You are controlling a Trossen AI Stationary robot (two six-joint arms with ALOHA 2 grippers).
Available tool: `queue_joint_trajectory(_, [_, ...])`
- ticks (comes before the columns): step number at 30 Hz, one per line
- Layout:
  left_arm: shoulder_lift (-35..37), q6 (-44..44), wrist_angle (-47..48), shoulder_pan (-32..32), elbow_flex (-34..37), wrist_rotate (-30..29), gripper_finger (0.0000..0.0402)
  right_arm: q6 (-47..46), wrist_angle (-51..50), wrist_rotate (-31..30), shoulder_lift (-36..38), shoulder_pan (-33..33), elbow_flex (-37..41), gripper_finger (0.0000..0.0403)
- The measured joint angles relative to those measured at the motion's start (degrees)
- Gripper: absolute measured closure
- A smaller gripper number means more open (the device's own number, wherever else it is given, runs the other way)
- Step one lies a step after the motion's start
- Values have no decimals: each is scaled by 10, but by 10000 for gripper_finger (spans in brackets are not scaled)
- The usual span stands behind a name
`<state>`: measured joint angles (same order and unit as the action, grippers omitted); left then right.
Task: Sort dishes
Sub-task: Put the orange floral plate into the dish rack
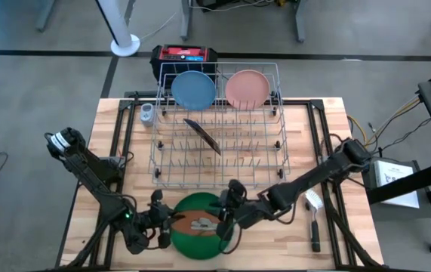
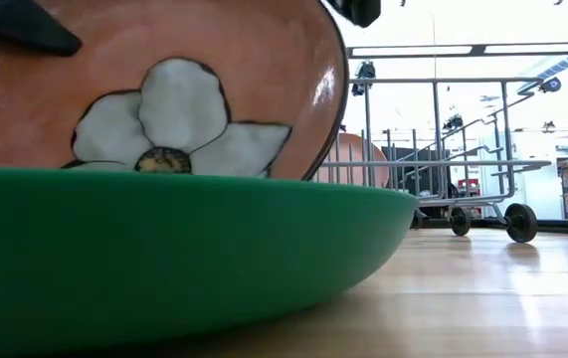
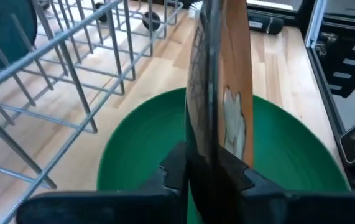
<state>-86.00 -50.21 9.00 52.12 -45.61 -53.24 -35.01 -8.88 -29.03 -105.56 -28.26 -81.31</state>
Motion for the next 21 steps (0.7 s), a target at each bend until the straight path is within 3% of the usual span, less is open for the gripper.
queue_joint_trajectory(10, [1, 29, 75, 1, -61, 22, 378, -13, -35, 21, 58, -3, 1, 231])
queue_joint_trajectory(21, [1, 58, 239, 1, -171, 1, 377, -17, -125, 19, 140, -44, 1, 207])
